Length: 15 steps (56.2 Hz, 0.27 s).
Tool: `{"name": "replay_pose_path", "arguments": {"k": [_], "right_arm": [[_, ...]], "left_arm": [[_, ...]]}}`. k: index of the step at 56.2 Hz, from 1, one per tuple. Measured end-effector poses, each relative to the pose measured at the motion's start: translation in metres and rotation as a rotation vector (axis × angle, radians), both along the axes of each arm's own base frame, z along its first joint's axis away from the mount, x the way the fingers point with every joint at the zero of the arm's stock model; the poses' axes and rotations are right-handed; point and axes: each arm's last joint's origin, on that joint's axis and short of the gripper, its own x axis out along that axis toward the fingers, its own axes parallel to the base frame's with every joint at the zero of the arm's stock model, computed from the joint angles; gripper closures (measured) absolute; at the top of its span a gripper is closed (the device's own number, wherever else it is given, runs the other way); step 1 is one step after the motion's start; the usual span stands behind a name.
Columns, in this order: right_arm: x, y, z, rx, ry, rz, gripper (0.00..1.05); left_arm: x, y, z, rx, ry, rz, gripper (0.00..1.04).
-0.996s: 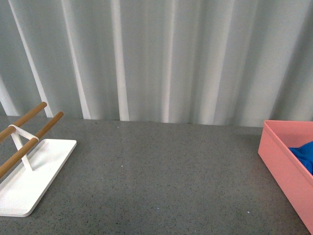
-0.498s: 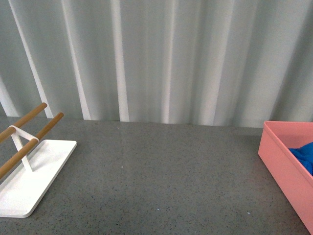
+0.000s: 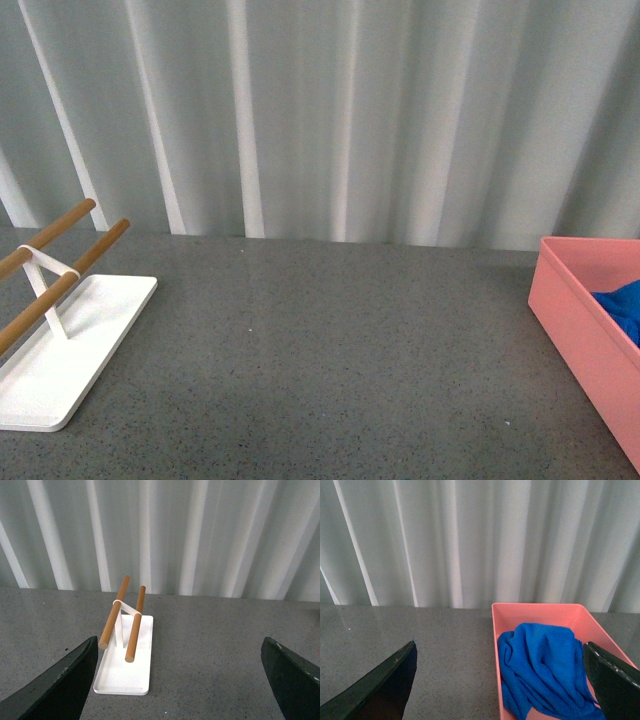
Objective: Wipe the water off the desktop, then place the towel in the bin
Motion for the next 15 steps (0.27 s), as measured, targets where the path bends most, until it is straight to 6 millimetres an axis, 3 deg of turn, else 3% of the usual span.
{"name": "replay_pose_path", "arguments": {"k": [15], "right_arm": [[0.0000,0.0000,0.0000,0.000,0.000,0.000,0.07]], "left_arm": [[0.0000,0.0000,0.0000,0.000,0.000,0.000,0.07]]}}
